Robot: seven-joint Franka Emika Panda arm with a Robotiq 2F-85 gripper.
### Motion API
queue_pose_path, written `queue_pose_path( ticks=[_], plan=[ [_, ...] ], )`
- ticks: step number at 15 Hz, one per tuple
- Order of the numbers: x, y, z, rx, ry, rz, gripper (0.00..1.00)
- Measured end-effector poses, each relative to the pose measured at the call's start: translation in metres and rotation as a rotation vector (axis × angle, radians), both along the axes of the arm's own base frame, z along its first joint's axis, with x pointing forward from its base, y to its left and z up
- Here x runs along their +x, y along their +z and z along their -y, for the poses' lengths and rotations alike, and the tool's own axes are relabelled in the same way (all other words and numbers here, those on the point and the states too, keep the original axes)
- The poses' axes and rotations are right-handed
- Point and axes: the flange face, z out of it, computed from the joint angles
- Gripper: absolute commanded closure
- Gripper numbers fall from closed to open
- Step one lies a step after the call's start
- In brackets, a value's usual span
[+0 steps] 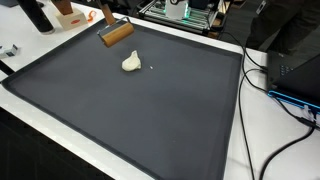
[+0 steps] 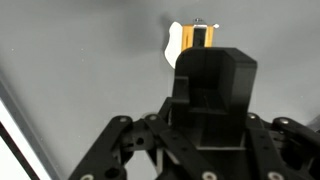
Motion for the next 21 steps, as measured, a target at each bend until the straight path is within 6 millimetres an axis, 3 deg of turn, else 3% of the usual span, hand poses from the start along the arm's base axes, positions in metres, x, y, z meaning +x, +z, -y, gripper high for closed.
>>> queue_pose_path(
  ticks=[6, 7, 12, 21],
  plan=[
    [-0.001, 0.003, -0.001, -0.017, 0.017, 0.004, 0.51],
    [-0.001, 0.003, -0.001, -0.017, 0.017, 0.004, 0.76],
    [0.004, -0.004, -0.003, -0.137, -0.081, -0.012, 0.76],
    [0.013, -0.043, -0.037, -0.517, -0.386, -0.048, 0.76]
  ],
)
